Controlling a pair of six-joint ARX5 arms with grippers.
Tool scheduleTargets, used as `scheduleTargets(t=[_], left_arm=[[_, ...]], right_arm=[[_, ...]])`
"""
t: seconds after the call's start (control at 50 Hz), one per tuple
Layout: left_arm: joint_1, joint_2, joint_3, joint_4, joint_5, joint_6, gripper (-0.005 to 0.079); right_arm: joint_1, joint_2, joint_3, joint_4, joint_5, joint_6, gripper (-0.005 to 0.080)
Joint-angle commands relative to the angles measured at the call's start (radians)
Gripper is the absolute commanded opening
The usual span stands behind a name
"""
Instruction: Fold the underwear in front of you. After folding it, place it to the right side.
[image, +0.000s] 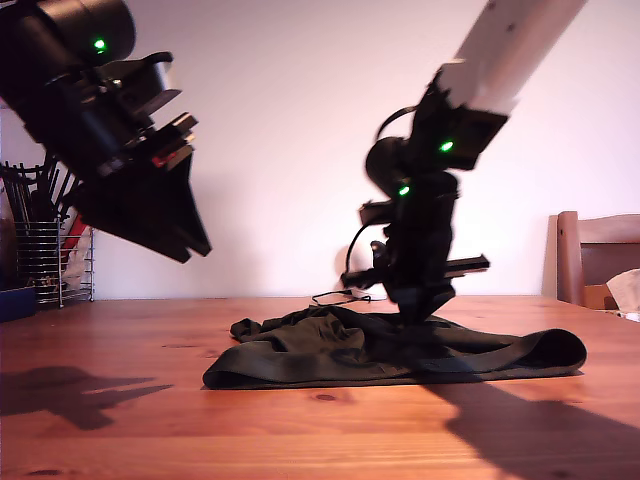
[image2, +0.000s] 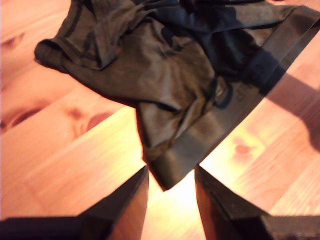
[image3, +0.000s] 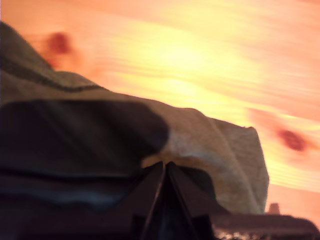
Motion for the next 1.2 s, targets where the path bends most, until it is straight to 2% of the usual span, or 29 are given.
scheduleTargets(t=[0.0,0.18,0.34,0.46,0.54,0.74,0.84,1.18], left_arm=[[-0.016,0.010,-0.014,0.034,-0.001,0.031,0.0257],[-0.069,0.083,-0.014,0.126,0.000,0.179,0.0257],[-0.097,0.148,-0.014,0.201,0.007,0.337,0.0281],[-0.099,0.169,-0.014,0.265,0.057,0.400,0.0377],[-0.098,0.181,-0.014,0.308,0.100,0.437,0.0395],[-0.102,0.227,-0.014,0.377,0.210,0.441,0.0398],[-0.111,0.262,-0.011,0.396,0.218,0.442,0.0407],[-0.117,0.362,0.055,0.392,0.230,0.433,0.0416]], right_arm=[[0.012,-0.106,-0.011,0.015,-0.048,-0.002,-0.0011],[0.011,-0.187,-0.011,-0.039,-0.157,-0.043,-0.0004],[-0.007,-0.220,-0.011,-0.137,-0.217,-0.136,0.0064],[-0.023,-0.225,-0.011,-0.219,-0.264,-0.171,0.0148],[-0.033,-0.225,-0.011,-0.263,-0.278,-0.196,0.0182],[-0.044,-0.232,-0.011,-0.278,-0.288,-0.224,0.0252],[-0.049,-0.237,-0.011,-0.278,-0.307,-0.234,0.0289],[-0.056,-0.238,-0.011,-0.269,-0.335,-0.240,0.0289]])
